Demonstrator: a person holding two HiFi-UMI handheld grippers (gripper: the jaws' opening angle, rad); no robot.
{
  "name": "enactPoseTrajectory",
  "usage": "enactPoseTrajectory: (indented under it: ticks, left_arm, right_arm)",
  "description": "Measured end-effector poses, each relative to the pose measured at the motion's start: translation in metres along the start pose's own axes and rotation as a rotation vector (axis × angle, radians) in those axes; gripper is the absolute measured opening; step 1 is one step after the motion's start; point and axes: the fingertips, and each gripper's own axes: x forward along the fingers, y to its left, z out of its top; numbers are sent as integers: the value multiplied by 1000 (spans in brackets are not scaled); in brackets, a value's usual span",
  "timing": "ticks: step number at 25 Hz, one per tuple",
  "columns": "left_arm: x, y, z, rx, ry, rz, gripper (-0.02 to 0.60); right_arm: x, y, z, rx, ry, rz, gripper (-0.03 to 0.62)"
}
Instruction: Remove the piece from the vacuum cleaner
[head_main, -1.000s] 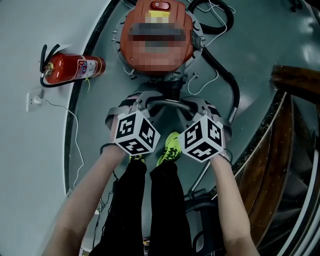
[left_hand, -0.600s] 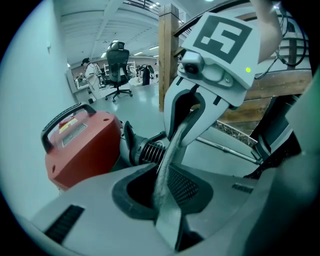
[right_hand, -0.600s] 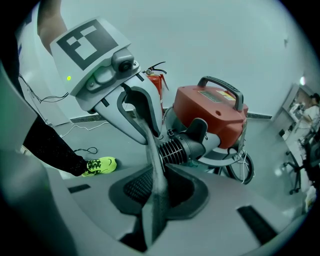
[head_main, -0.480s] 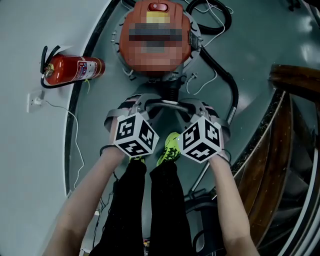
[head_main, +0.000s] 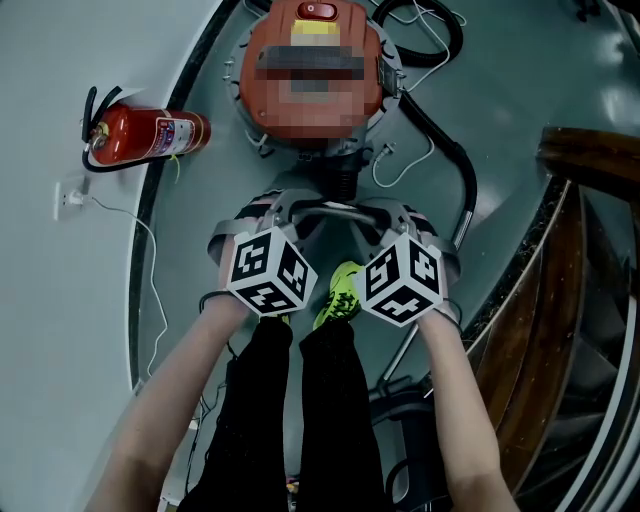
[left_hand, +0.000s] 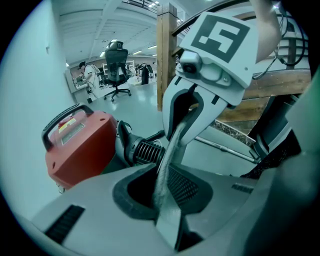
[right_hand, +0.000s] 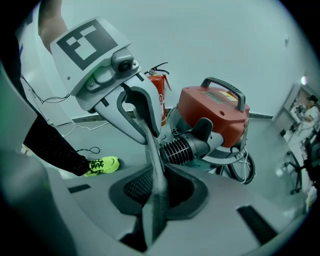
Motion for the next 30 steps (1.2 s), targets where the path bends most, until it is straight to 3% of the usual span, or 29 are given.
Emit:
enactPoseTrajectory:
  ticks: [30]
  left_arm:
    - [-36,-66,-16,13,6,-8,72]
  right_arm:
    - [-24,73,-8,-18,-2,1,64]
